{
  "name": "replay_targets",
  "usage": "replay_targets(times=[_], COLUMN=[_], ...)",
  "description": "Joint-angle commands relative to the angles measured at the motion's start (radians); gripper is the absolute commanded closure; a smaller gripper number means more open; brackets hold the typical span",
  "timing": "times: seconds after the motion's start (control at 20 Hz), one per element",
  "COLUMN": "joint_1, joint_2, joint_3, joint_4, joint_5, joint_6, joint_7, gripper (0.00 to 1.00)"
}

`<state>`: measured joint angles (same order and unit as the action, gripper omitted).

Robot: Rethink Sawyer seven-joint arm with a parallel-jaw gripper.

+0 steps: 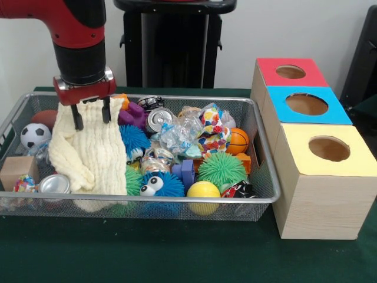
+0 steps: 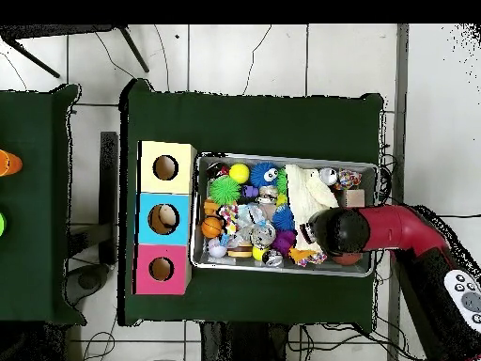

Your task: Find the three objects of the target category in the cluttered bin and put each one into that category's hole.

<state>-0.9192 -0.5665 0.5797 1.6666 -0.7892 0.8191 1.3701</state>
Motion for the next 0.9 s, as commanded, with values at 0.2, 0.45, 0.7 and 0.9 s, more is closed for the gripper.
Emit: replay_targets(times=[0.2, 0.45, 0.7, 0.9], joint_1=[-0.007, -0.008, -0.006, -0.005], joint_2=[0.088, 0.129, 0.131, 0.134], joint_3=[0.068, 0.068, 0.063, 0.058], joint_4=[0.0, 0.005, 0.016, 0.02], joint_5=[-0.066, -0.079, -0.085, -0.097], joint_6=[-0.081, -0.132, -0.148, -0.161], joint_7=[-0.216, -0.189, -0.184, -0.188], gripper=[0.0, 0.0, 0.0, 0.0])
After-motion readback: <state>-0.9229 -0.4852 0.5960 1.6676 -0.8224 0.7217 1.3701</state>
